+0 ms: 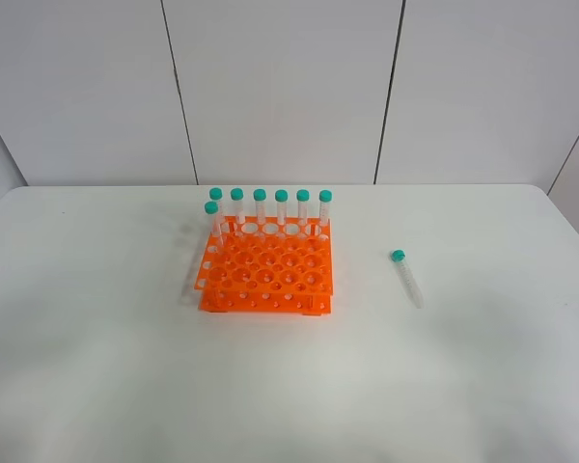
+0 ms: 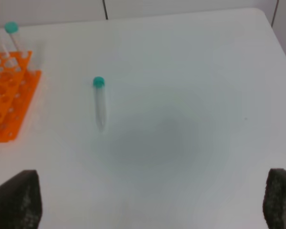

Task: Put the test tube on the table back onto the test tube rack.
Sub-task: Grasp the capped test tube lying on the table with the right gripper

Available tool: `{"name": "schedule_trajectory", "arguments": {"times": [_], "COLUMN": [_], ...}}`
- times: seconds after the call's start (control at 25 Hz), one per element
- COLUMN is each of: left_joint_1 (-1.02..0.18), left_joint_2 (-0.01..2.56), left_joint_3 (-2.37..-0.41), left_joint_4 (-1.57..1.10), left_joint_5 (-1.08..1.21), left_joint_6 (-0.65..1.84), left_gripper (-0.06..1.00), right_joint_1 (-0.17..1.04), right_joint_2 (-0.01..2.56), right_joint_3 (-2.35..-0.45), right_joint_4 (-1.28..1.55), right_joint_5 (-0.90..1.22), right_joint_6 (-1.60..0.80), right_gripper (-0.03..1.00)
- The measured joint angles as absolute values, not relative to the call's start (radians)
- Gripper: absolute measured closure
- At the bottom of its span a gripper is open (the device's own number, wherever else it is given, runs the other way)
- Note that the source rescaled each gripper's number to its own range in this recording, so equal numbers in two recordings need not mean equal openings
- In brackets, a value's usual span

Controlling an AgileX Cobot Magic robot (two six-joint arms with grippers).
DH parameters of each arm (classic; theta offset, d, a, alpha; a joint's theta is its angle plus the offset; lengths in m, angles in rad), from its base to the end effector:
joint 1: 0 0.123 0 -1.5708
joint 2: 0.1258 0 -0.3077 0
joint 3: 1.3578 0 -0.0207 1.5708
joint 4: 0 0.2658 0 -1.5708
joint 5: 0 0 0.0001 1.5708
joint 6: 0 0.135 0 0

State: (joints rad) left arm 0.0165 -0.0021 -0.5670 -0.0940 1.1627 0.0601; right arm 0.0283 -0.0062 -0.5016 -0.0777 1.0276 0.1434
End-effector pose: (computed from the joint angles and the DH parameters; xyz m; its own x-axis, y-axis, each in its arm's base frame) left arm 0.0105 -0.0115 0.2744 -0.4821 0.0147 -0.8760 0.0699 0.9973 -0.0218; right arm 0.0256 -0.0083 0.2694 -0.4123 0.0911 -0.9065 0.0750 0.9950 0.0659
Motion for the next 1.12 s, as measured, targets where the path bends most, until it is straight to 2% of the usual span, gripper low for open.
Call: {"name": "schedule_trajectory", "arguments": {"times": [0.32, 0.48, 0.8, 1.12], "left_joint_1": [0.016, 0.016, 0.016, 0.016], "left_joint_2": [-0.002, -0.002, -0.002, -0.002], "left_joint_3": [-0.567, -0.567, -0.567, -0.567], "left_joint_4": [-0.094, -0.094, -0.092, -0.092], "left_joint_5": [1.163, 1.163, 1.163, 1.163], "left_joint_6": [0.06, 0.06, 0.06, 0.06], "left_gripper": [-0.06, -0.06, -0.06, -0.06], "right_joint_1": [0.028, 0.028, 0.028, 0.028], "right_joint_2": [0.0, 0.085, 0.428, 0.905], "right_joint_3": [-0.52, -0.576, -0.777, -1.029], "right_joint_4": [-0.024, -0.013, 0.01, 0.042], "right_joint_5": [0.924, 0.875, 0.787, 0.767], "right_joint_6": [0.1, 0.074, -0.029, -0.094], "right_gripper": [-0.03, -0.03, -0.03, -0.03]}}
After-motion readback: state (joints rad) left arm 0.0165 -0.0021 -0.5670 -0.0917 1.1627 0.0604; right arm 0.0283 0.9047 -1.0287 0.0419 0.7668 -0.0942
